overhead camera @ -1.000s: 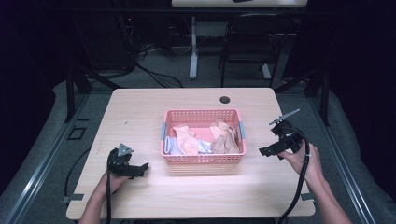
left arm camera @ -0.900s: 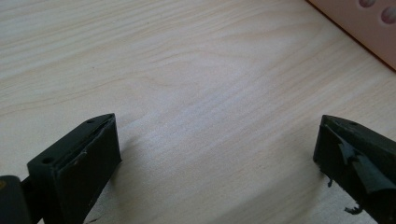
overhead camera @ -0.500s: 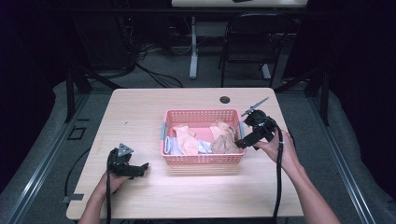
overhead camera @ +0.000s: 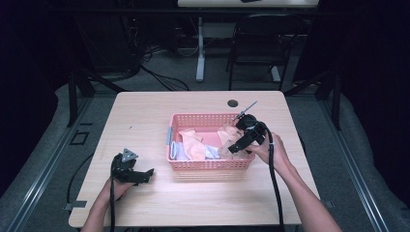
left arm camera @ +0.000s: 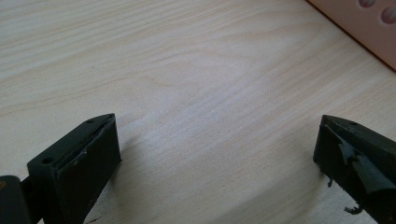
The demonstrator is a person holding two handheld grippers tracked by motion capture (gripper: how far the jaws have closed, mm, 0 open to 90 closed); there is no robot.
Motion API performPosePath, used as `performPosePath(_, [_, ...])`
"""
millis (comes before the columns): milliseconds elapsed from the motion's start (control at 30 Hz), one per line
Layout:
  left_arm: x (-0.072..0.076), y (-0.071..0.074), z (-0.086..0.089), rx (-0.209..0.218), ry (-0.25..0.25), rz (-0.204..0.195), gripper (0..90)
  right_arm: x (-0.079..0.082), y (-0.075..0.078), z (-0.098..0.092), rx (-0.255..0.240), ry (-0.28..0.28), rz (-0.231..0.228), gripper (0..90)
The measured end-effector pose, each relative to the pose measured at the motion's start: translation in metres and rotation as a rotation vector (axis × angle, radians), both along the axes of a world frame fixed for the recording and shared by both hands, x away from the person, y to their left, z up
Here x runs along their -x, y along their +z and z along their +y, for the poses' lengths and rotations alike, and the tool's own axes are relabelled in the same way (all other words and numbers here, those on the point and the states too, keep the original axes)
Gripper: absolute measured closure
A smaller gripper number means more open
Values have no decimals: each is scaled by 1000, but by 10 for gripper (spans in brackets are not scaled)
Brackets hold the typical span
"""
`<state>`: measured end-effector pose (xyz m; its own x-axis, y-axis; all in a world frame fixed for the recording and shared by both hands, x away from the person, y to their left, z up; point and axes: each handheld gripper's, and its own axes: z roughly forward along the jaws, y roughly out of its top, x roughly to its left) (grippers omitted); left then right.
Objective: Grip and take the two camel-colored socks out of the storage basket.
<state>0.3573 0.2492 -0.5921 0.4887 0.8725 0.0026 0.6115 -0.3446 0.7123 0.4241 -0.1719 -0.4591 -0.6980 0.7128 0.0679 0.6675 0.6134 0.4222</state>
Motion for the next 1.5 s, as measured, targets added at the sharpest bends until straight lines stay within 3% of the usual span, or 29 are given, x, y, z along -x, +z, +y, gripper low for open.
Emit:
performPosePath(200, [0,0,0,0,0,0,3,-4,-17,2,-3,-24,32,123])
performPosePath(300, [0,0,0,0,0,0,3,-6,-20,2,43,-25,35,124])
performPosePath(400, [0,0,0,0,1,-1,3,-6,-24,3,50,-44,42,152])
performPosePath(500, [0,0,0,0,1,0,3,-7,-26,3,75,-65,46,236])
performPosePath(567, [0,0,0,0,0,-1,3,-6,-30,5,65,-102,41,263])
performPosePath(600, [0,0,0,0,1,0,3,-6,-30,5,65,-102,41,285])
performPosePath(633, [0,0,0,0,0,-1,3,-8,-30,4,103,-86,64,328])
performPosePath(800, [0,0,0,0,0,-1,3,-9,-34,6,122,-93,71,358])
performPosePath(867, [0,0,0,0,1,-1,3,-10,-38,8,152,-89,84,401])
performPosePath(1000, [0,0,0,0,0,0,3,-9,-43,11,161,-103,75,468])
performPosePath(1033, [0,0,0,1,1,-1,3,-9,-45,12,173,-105,71,532])
performPosePath(1067, [0,0,0,1,1,-1,3,-9,-45,12,173,-105,71,532])
performPosePath(1233, [0,0,0,0,0,0,3,-11,-49,11,211,-102,83,712])
performPosePath(1500, [0,0,0,0,0,-1,3,-11,-43,8,198,-111,78,781])
